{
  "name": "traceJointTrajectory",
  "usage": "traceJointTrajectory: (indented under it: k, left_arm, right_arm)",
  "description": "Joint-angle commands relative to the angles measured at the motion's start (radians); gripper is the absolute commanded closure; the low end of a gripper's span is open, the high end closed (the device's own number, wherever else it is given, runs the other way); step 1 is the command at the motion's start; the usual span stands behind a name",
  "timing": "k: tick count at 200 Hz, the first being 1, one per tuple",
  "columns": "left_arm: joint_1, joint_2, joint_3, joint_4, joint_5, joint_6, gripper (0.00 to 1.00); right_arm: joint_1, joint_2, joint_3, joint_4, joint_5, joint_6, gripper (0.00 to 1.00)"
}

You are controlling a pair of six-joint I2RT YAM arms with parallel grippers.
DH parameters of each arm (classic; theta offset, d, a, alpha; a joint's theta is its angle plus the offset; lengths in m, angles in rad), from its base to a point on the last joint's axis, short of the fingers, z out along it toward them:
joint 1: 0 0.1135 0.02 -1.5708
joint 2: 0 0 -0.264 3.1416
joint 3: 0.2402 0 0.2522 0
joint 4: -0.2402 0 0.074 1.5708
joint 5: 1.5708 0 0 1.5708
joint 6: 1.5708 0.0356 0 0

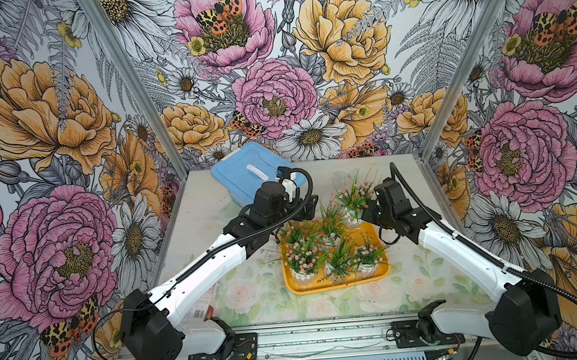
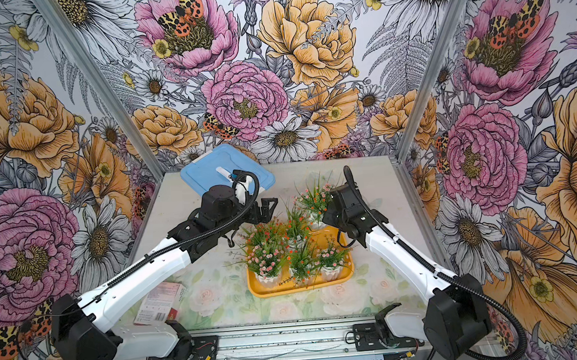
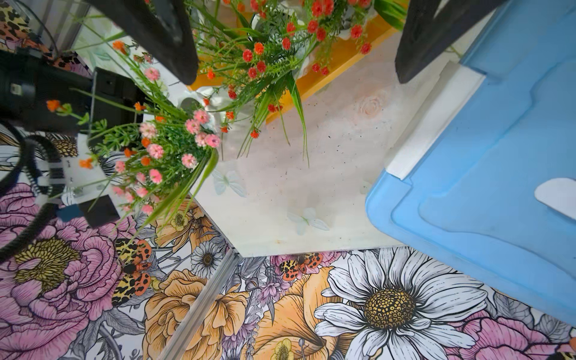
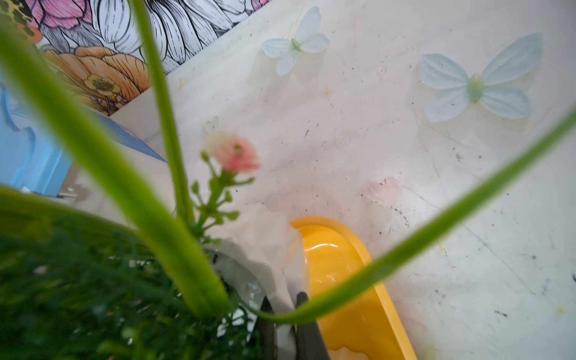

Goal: Put the potted gypsophila into the storage box
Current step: Place the baby's breath potted plant at the storage box.

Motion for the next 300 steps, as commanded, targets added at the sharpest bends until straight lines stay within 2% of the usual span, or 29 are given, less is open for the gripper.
traceJointTrajectory:
  k: [1, 85, 182, 195, 240, 269, 300]
  left_arm:
    - [-0.007, -0.053, -0.034, 0.017, -0.045, -0.032, 0.01]
    - [-0.007, -0.160, -0.119, 0.016, -0.091, -0.054, 0.01]
    - [-0.005, -0.217, -0.168, 0.014, -0.148, -0.077, 0.01]
    - [-0.003, -0.224, -0.175, 0.016, -0.149, -0.080, 0.01]
    - [0.007, -0.249, -0.195, 0.011, -0.190, -0.081, 0.01]
    - [0.029, -0.267, -0.205, 0.008, -0.198, -0.076, 0.01]
    - [0.084, -0.279, -0.210, 0.006, -0.181, -0.069, 0.01]
  right_arm:
    - [0.022, -0.047, -0.016, 0.025, 0.039, 0.025, 1.00]
    - [0.060, -0.017, -0.085, 0.002, 0.082, 0.044, 1.00]
    - [0.069, 0.122, -0.055, 0.006, 0.107, 0.030, 1.00]
    - [0.068, 0.141, -0.046, 0.007, 0.113, 0.034, 0.90]
    - [0.067, 0.156, -0.019, 0.008, 0.125, 0.047, 0.74]
    - [0.061, 0.136, -0.005, 0.008, 0.136, 0.032, 0.56]
    - [0.032, 0.112, 0.023, 0.007, 0.145, 0.003, 0.48]
